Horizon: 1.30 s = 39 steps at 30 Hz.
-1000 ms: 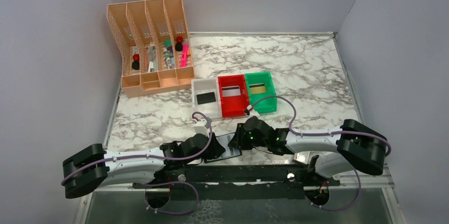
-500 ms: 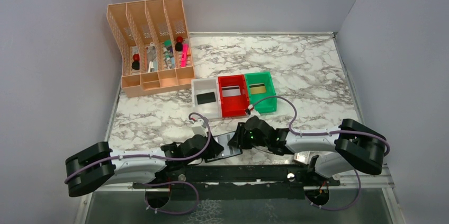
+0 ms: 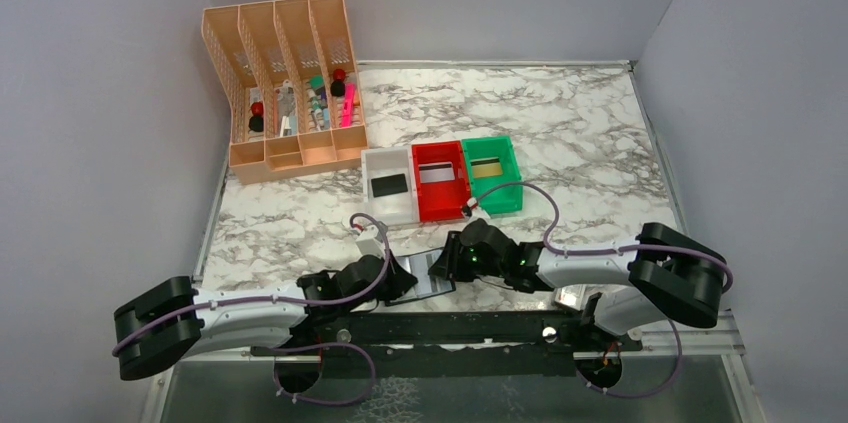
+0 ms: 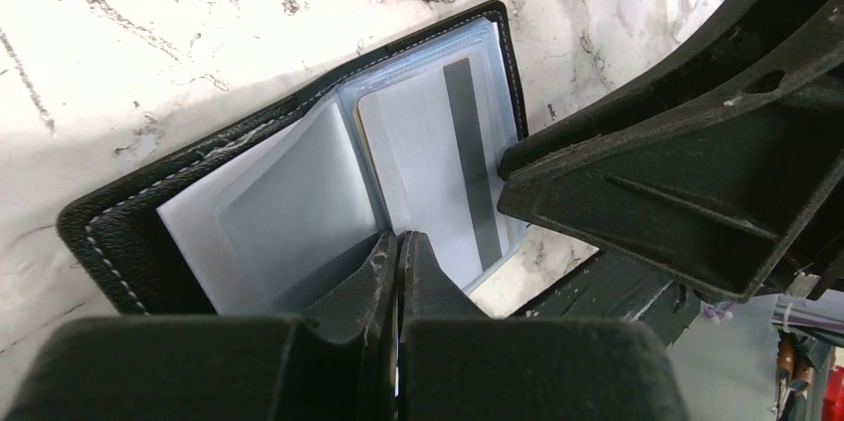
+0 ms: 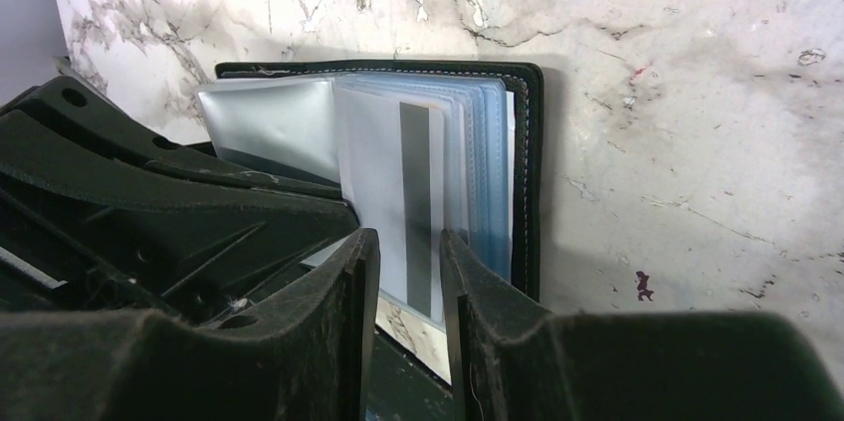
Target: Take the credit cards out of the card holder
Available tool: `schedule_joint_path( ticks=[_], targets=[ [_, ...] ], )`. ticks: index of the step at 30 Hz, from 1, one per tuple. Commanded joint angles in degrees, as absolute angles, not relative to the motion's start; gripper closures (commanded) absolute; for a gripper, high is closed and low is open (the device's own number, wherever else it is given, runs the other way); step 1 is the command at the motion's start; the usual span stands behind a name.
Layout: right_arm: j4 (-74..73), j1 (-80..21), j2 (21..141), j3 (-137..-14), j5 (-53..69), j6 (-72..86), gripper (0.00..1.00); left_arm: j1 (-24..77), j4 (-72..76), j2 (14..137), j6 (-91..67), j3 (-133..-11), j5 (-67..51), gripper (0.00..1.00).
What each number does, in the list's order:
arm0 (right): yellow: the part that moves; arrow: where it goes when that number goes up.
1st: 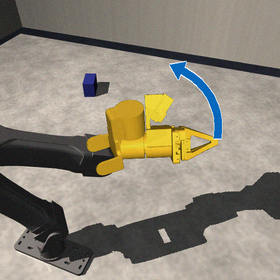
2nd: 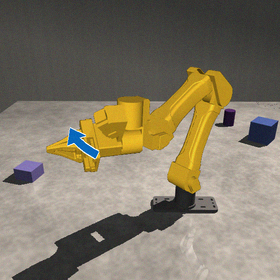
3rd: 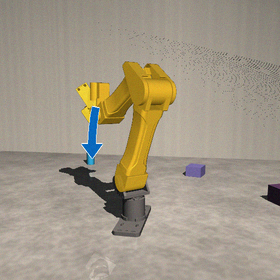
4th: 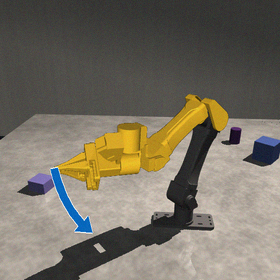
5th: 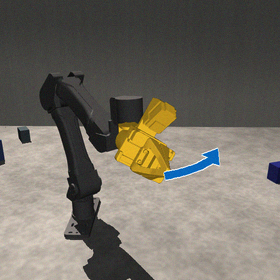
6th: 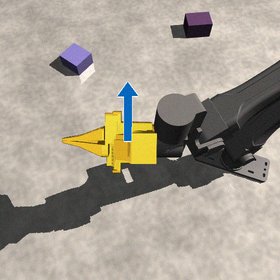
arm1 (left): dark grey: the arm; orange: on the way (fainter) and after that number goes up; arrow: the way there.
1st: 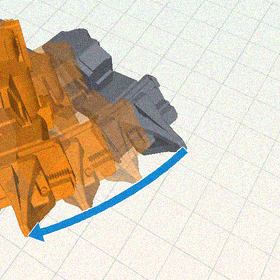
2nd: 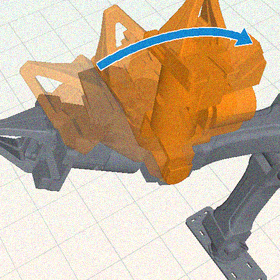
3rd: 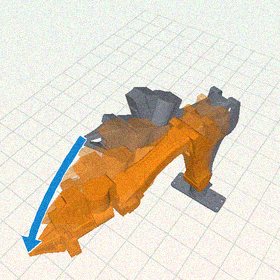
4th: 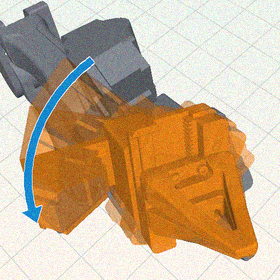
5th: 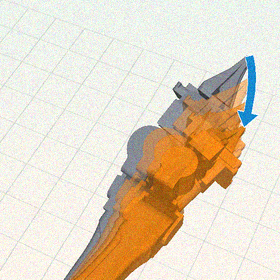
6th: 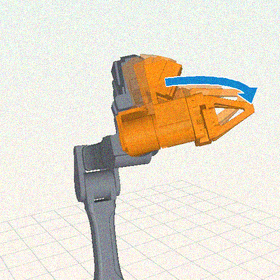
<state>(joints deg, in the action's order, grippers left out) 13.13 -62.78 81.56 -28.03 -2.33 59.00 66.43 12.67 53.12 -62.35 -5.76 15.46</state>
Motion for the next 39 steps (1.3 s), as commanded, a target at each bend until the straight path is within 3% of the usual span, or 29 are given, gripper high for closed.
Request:
schedule_joint_path(
  ticks=[1,23,31,39],
  targets=[
    [4.2,-63.5,84.6,-26.5,-4.7,58.8,0.65,66.4,5.3,49.6,-61.8,-5.6,17.6,1.0],
    [0.7,-62.5,81.4,-27.8,-6.5,56.8,0.66,66.3,-7.8,39.7,-61.6,-7.1,20.7,1.0],
    [5.8,-62.6,74.5,-29.9,0.6,46.7,0.6,66.3,-5.0,40.2,-61.0,-7.0,20.0,1.0],
    [11.9,-62.5,81.6,-31.9,8.1,45.4,0.56,66.3,-4.3,42.2,-60.2,-8.3,19.7,1.0]
  ],
)
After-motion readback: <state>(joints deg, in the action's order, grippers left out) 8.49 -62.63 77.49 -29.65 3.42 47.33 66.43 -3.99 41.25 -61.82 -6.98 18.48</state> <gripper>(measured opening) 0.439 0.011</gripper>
